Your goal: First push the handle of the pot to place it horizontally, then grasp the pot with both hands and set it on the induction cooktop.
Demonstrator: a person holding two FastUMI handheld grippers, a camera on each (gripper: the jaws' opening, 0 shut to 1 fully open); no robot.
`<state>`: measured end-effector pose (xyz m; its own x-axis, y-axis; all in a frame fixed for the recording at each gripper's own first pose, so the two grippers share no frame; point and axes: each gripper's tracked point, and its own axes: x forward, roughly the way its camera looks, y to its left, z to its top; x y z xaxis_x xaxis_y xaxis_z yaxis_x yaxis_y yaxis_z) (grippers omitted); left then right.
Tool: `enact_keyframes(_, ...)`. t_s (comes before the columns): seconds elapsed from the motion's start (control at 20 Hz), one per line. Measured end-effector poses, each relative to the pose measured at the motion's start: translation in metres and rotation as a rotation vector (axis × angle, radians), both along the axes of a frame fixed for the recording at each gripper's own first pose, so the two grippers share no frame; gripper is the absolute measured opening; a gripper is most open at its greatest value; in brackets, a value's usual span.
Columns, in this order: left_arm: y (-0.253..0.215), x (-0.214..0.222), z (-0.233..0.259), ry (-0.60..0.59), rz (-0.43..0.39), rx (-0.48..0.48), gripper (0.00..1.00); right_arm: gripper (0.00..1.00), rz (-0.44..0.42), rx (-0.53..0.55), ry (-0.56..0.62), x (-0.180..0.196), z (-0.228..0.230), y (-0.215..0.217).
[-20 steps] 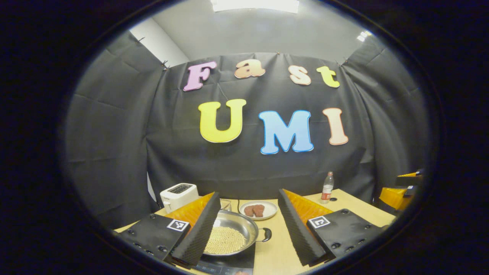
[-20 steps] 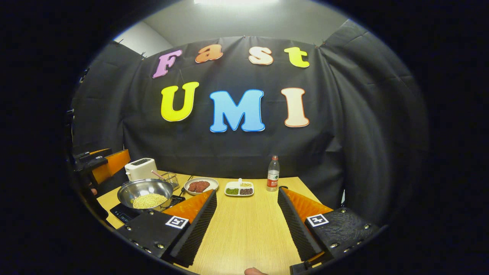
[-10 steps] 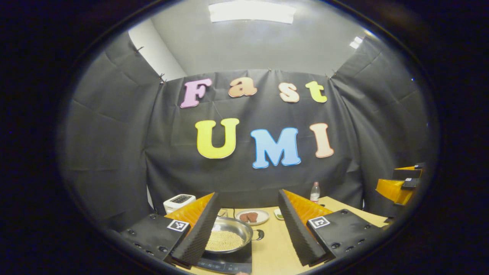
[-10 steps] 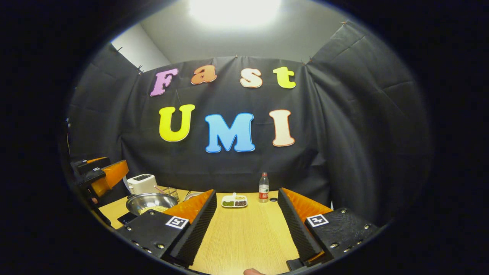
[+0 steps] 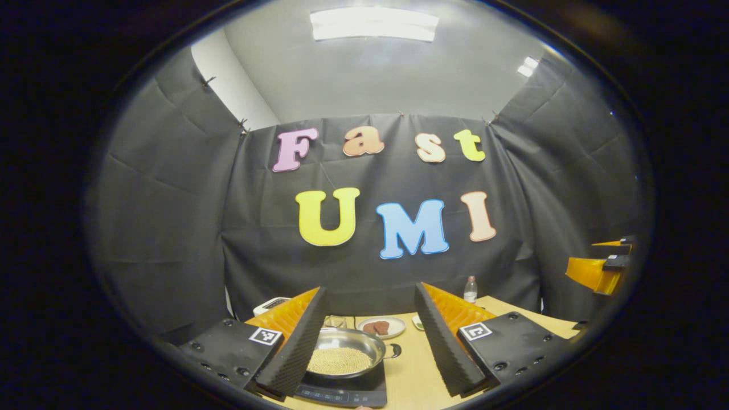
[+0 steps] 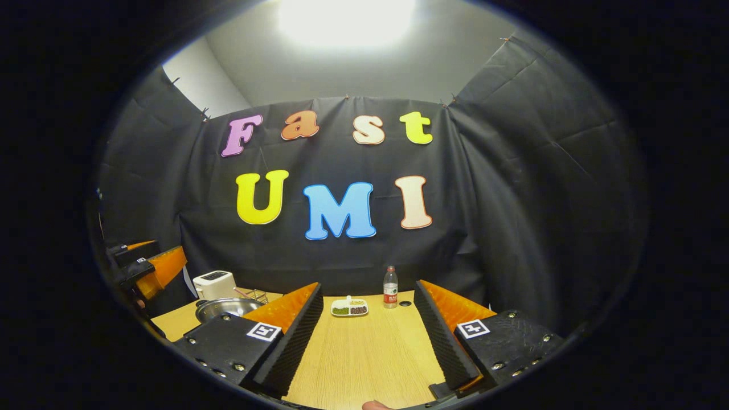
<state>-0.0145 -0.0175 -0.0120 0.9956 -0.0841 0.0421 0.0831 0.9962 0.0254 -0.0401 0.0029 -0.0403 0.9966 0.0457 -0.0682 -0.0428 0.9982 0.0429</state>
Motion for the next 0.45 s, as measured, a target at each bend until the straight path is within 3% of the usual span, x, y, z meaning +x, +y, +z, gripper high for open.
enact_keyframes(0.1,0.002,0.000,0.000,0.004,-0.004,0.000,0.98,0.96,-0.004,-0.002,-0.001,-0.002,0.002,-0.002)
enact_keyframes(0.15,0.003,-0.001,-0.002,0.006,-0.004,0.001,0.90,0.96,-0.006,-0.002,-0.001,-0.003,0.003,-0.002)
enact_keyframes(0.2,0.004,0.000,-0.004,0.008,-0.004,0.003,1.00,0.96,-0.008,-0.001,-0.003,-0.001,0.004,-0.003)
enact_keyframes(0.45,0.012,0.000,-0.005,0.012,0.005,0.003,1.00,0.96,-0.004,0.001,-0.002,-0.001,0.007,0.000)
